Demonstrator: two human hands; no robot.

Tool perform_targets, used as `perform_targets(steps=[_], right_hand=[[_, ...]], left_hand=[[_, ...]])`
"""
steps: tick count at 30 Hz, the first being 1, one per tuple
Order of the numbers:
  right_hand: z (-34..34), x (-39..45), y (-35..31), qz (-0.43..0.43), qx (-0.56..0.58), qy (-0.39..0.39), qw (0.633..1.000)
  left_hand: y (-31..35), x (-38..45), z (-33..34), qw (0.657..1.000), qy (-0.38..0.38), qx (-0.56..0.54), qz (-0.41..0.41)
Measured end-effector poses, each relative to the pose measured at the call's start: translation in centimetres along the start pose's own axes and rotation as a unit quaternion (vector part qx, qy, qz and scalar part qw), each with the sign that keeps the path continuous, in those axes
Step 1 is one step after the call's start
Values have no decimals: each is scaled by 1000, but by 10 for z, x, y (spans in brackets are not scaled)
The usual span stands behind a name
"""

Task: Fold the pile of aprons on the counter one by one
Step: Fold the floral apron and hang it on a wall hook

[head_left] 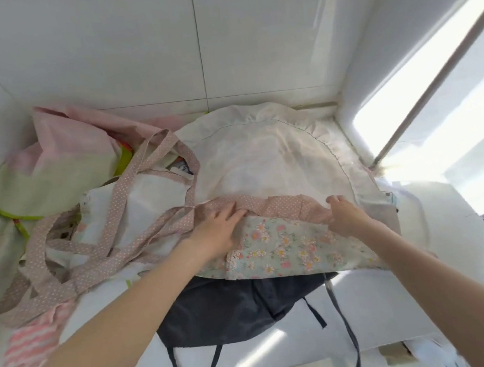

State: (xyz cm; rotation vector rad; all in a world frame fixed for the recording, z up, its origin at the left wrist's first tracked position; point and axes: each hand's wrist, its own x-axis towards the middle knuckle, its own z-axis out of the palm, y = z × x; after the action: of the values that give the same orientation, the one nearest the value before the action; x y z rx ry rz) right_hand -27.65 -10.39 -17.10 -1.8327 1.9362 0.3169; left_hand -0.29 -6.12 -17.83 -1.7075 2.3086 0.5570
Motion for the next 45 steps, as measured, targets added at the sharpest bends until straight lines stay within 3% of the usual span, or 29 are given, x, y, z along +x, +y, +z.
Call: perform_targets(steps=[2, 4, 8, 10, 12, 14, 17, 20, 23, 24, 26, 27, 31, 35, 41, 43, 45], right_hand=[[3, -1, 17, 34, 51, -45, 997], [2, 0, 24, 70, 119, -35, 990], [-23, 10, 22, 76, 243, 161, 954], [-28, 14, 14, 53, 208, 208, 954], [-18, 20, 7, 58, 146, 183, 970], [2, 20, 4, 85, 108, 131, 982], [21, 21, 4, 91, 73, 121, 986], [11, 19, -8, 64, 71, 186, 978], [8, 5, -34, -71, 9, 271, 960], [18, -2, -47, -131, -16, 259, 957], [50, -18, -59, -222, -82, 158, 959], [65, -23, -55, -225, -107, 91, 964], [79, -18, -2, -155, -121, 17, 980], [70, -9, 65, -25, -92, 25, 995], [50, -14, 61, 29, -57, 5, 998], [50, -22, 35, -64, -88, 27, 994], [55, -37, 6, -200, -108, -2, 974]], left_hand=[[0, 11, -2, 1000, 7, -21, -9], [-2, 19, -7, 998, 14, -60, -14], [-5, 33, -13, 994, -19, -80, -75], [-3, 34, -7, 989, -30, -91, -112], [2, 30, -1, 985, -35, -103, -133], [9, 23, 4, 987, -28, -97, -123], [22, 11, 13, 998, -3, -21, -59], [32, 8, 27, 1000, -31, 7, 0], [35, 17, 39, 998, -60, 27, 0], [33, 19, 42, 997, -65, 35, -6], [34, 23, 48, 997, -64, 40, -10], [34, 24, 51, 997, -64, 38, -11], [25, 22, 58, 997, -67, 32, -7], [14, 13, 60, 996, -75, 42, -21], [-23, -30, 57, 993, -105, 44, 27], [-27, -38, 58, 989, -103, 99, 34], [-29, -45, 58, 988, -75, 134, 17]])
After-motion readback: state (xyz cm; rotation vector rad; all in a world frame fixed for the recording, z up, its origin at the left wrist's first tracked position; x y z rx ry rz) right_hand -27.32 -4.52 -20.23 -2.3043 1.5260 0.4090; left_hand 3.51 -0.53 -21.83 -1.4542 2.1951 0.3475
